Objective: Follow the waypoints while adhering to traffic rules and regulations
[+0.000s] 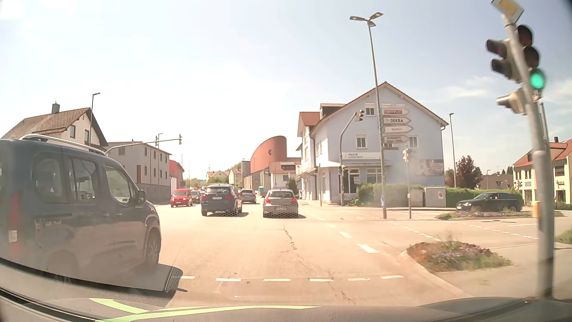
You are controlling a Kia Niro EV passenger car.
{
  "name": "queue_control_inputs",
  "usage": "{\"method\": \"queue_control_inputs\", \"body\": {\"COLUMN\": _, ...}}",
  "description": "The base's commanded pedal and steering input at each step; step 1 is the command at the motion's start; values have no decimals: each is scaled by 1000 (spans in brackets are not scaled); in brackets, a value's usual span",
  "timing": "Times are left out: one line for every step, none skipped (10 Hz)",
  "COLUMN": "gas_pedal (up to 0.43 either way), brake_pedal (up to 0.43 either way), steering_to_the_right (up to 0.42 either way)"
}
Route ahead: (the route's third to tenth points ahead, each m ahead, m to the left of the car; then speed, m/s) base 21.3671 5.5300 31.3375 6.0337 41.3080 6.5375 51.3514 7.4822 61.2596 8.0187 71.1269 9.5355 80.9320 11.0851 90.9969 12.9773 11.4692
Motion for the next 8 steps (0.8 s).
{"method": "queue_control_inputs", "body": {"gas_pedal": 0, "brake_pedal": 0, "steering_to_the_right": -2}}
{"method": "queue_control_inputs", "body": {"gas_pedal": 0, "brake_pedal": 0, "steering_to_the_right": -2}}
{"method": "queue_control_inputs", "body": {"gas_pedal": 0, "brake_pedal": 0, "steering_to_the_right": -1}}
{"method": "queue_control_inputs", "body": {"gas_pedal": 0, "brake_pedal": 0, "steering_to_the_right": -1}}
{"method": "queue_control_inputs", "body": {"gas_pedal": 0, "brake_pedal": 0, "steering_to_the_right": -1}}
{"method": "queue_control_inputs", "body": {"gas_pedal": 0, "brake_pedal": 0, "steering_to_the_right": -1}}
{"method": "queue_control_inputs", "body": {"gas_pedal": 0, "brake_pedal": 0, "steering_to_the_right": -3}}
{"method": "queue_control_inputs", "body": {"gas_pedal": 0, "brake_pedal": 0, "steering_to_the_right": -7}}
